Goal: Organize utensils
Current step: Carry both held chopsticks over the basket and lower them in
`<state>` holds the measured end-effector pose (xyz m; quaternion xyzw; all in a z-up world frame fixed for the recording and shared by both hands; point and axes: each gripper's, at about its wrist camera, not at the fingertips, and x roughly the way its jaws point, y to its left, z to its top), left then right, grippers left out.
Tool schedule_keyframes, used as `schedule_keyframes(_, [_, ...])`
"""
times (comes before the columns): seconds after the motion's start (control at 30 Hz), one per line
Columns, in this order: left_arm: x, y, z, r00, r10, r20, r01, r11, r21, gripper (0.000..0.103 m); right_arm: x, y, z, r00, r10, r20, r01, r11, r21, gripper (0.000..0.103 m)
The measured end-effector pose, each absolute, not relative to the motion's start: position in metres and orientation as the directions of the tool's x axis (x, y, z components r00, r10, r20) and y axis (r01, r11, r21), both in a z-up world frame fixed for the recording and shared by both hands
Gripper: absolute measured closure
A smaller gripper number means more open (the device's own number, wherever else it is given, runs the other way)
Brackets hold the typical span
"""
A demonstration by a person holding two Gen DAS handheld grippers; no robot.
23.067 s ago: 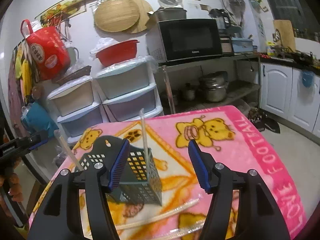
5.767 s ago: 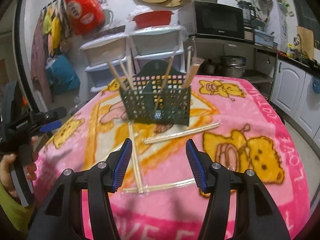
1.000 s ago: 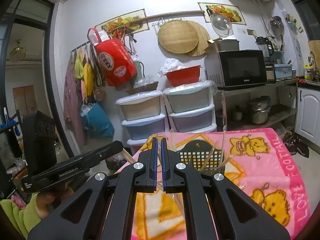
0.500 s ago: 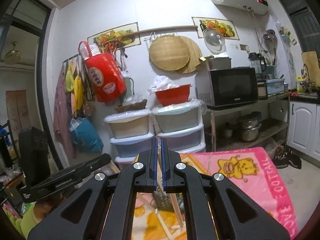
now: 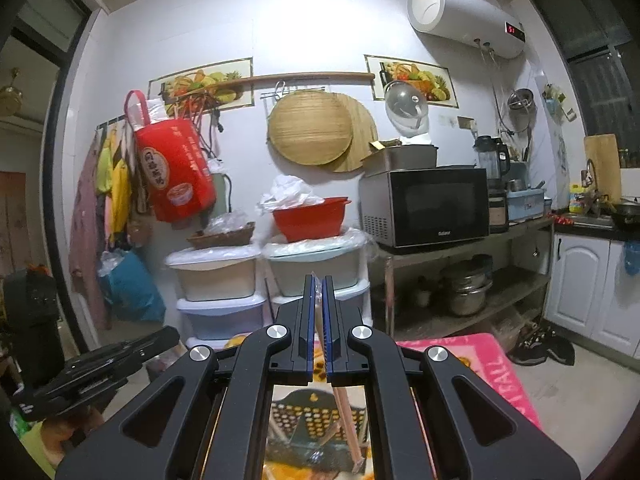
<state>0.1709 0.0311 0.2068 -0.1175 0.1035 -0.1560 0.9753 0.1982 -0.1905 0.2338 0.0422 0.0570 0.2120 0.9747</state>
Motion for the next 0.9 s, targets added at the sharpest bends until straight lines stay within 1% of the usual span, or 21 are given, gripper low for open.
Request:
schedule_keyframes(0.4, [0.211,0.013,0.202,0.935,-0.302,-0.184,0.259,0.940,-0.221,0.100,0.256,-0.164,0.225,0.904,0.402,-0.147,-0.399,0.915,0.051,0.099])
schedule_keyframes(0.57, [0.226,0.004,0.191,0.935,-0.292,-0.200,0.252,0.946,-0.205,0.100,0.270,-0.152,0.219,0.901,0.408,-0.150,-0.407,0.913,0.035,0.099])
schedule_keyframes(0.9, [0.249,0.001,0.171,0.932,-0.280,-0.230,0.234,0.950,-0.208,0.100,0.277,-0.146,0.236,0.889,0.446,-0.099,-0.441,0.895,0.070,0.099])
